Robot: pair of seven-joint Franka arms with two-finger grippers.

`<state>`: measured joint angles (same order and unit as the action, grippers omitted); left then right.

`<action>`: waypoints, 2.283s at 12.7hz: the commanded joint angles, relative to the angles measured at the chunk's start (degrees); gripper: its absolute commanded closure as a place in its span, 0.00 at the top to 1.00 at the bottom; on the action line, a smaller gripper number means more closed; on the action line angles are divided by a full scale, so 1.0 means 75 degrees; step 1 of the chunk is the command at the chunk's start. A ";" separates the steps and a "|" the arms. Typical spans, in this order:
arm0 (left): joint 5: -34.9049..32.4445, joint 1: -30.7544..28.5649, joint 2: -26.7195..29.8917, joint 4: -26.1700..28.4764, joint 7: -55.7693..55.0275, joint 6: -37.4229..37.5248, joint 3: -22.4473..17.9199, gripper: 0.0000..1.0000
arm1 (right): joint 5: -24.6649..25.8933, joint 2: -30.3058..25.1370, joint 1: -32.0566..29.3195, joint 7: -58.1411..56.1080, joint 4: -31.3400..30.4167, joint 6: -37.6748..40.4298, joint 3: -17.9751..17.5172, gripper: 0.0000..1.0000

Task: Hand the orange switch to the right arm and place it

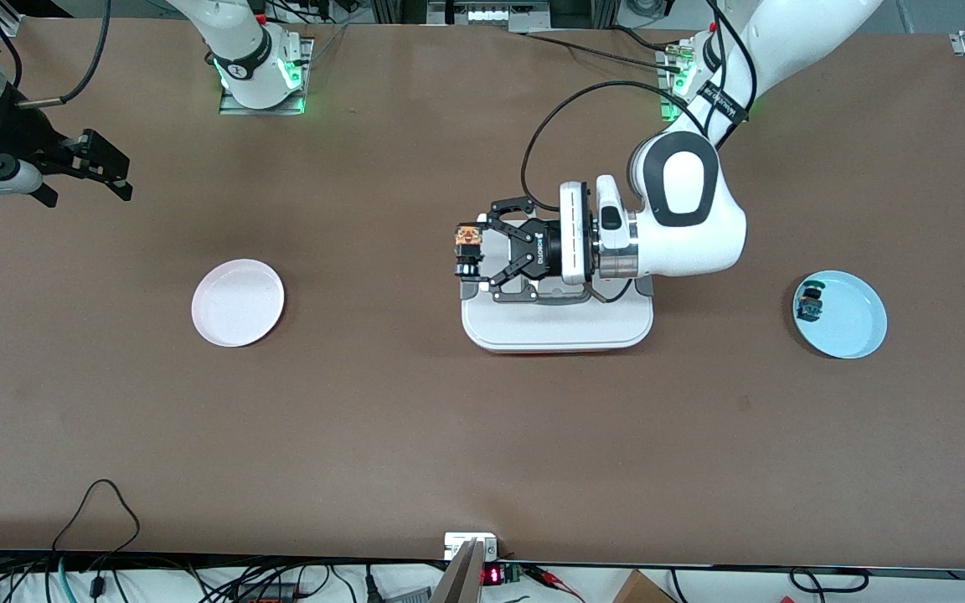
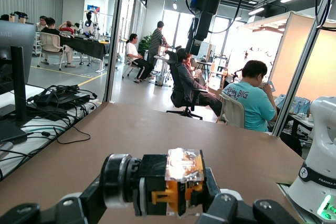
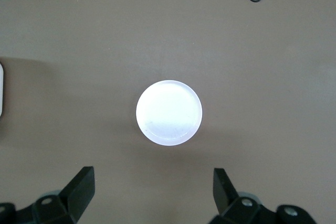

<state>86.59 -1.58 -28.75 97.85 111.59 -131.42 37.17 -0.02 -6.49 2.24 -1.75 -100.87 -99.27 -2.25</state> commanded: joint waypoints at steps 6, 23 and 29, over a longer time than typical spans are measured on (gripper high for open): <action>0.0255 -0.0164 -0.0010 0.0032 0.0402 0.0003 0.0141 0.00 | -0.0114 0.0069 -0.0006 0.0081 0.0160 0.0029 -0.0005 1.00; 0.0255 -0.0187 -0.0022 0.0032 0.0601 0.0003 0.0141 0.00 | -0.5075 0.1285 0.1002 -0.0175 0.0007 0.0216 -0.0005 1.00; 0.0267 -0.0199 -0.0022 0.0044 0.0601 0.0015 0.0141 0.00 | -0.9940 0.3183 0.0990 -0.2807 -0.0028 0.0192 -0.0005 1.00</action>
<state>86.63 -2.16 -28.92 97.85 113.89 -131.42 37.18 -66.49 13.08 9.39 -16.38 -101.65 -98.28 -2.71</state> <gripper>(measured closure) 0.273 0.000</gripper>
